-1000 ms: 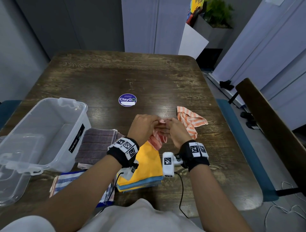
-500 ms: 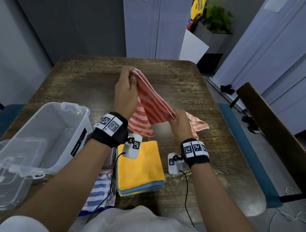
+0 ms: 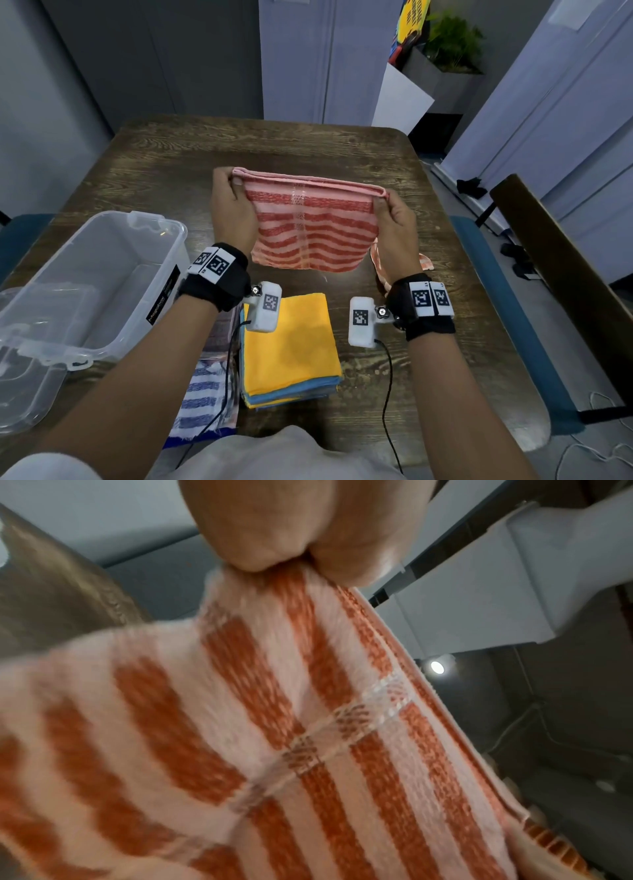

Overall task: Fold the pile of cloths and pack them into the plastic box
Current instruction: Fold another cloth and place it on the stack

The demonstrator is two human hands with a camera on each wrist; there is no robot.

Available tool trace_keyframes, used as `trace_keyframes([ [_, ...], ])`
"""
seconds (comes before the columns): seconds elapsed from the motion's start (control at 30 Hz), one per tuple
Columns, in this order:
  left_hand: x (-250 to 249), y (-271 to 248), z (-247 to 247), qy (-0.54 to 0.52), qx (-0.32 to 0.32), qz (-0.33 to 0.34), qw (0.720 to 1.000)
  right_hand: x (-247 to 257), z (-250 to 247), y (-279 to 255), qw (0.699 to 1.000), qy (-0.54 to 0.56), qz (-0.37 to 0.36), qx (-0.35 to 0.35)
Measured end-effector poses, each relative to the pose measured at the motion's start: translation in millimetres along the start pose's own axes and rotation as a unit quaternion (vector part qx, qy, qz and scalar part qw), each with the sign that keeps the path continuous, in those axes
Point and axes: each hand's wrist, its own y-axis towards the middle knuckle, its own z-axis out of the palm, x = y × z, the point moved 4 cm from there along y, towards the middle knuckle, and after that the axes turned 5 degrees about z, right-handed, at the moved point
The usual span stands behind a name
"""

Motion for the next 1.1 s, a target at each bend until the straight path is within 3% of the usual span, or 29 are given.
trace_keyframes([
  [0.23,17,-2,4,0.047,0.05,-0.054,0.996,-7,0,-2,0.993,0.089,0.077,0.031],
  [0.33,34,-5,6,0.107,0.103,-0.07,0.986,-9,6,-6,0.991,0.067,0.101,0.066],
  [0.43,42,-13,15,0.177,0.181,-0.016,0.967,-12,18,-12,0.984,0.053,0.135,0.102],
  [0.5,26,-24,25,0.116,0.238,0.044,0.963,-14,27,-16,0.98,0.035,0.148,0.128],
  [0.57,3,-38,35,0.019,0.309,0.047,0.95,-16,33,-20,0.974,0.036,0.159,0.16],
  [0.63,-9,-46,42,-0.014,0.354,0.038,0.934,-16,36,-23,0.969,0.044,0.168,0.173],
  [0.73,-3,-45,45,-0.033,0.369,0.029,0.928,-16,34,-24,0.969,0.008,0.186,0.16],
  [0.97,-11,-47,51,-0.055,0.387,0.008,0.92,-20,35,-22,0.957,-0.042,0.198,0.209],
  [1.1,-12,-40,51,-0.032,0.367,0.034,0.929,-18,36,-22,0.956,-0.043,0.186,0.222],
])
